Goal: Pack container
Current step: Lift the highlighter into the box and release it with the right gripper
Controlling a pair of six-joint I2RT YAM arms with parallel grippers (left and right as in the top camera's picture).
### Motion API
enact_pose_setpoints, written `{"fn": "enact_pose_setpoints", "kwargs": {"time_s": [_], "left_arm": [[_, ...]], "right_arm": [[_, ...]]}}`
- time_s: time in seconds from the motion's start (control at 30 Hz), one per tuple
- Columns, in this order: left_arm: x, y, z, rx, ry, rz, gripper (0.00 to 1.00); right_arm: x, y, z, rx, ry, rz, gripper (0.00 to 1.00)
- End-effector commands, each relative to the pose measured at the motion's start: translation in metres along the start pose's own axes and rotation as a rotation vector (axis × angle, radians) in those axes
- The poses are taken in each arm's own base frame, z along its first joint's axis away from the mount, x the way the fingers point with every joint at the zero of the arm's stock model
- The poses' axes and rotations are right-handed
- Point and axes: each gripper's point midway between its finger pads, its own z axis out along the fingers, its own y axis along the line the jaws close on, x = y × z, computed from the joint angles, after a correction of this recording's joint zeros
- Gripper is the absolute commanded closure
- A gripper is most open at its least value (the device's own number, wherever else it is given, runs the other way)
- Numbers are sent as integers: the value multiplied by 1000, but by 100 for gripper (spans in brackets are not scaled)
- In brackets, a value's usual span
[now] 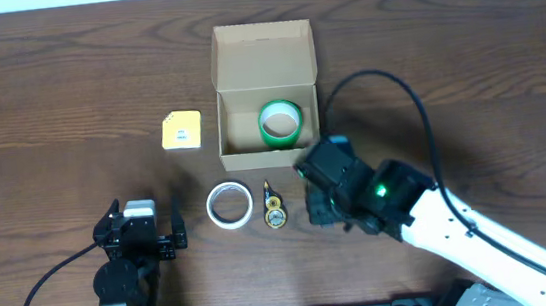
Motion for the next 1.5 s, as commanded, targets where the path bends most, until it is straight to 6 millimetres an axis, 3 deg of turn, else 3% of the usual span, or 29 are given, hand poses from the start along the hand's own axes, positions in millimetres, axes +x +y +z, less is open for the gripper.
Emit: {"fn": "enact_pose_setpoints", "kwargs": {"time_s": [0.0,0.07,0.2,0.43,0.6,0.7,0.9,1.03,1.13,1.2,1.3,1.37,1.47], "left_arm": [[12,0,3,-8,29,12,5],[11,0,3,-8,28,12,5],[12,0,3,-8,29,12,5],[11,0,3,-8,28,12,5],[11,0,3,-8,28,12,5],[11,0,3,-8,28,12,5],[11,0,3,-8,28,12,4],[11,0,3,-8,28,12,5],[11,0,3,-8,28,12,5],[11,0,3,-8,28,12,4],[11,0,3,-8,28,12,5],[11,0,3,-8,28,12,5],[11,0,3,-8,28,12,5]], "right_arm": [[-45,4,-13,33,-108,-127,91],[-68,4,-5,59,-106,-167,90],[-113,-1,33,115,-79,-224,91],[-136,4,77,120,-89,-272,94],[-147,7,82,126,-133,-302,91],[-146,5,82,132,-126,-311,72],[-145,5,82,135,-120,-326,50],[-149,8,81,128,-139,-342,48],[-168,21,56,104,-199,-374,48],[-155,16,28,98,-163,-300,46],[-106,1,-18,71,-104,-245,34],[-85,-5,-27,65,-105,-235,29],[-24,-16,-18,47,-43,-163,18]]}}
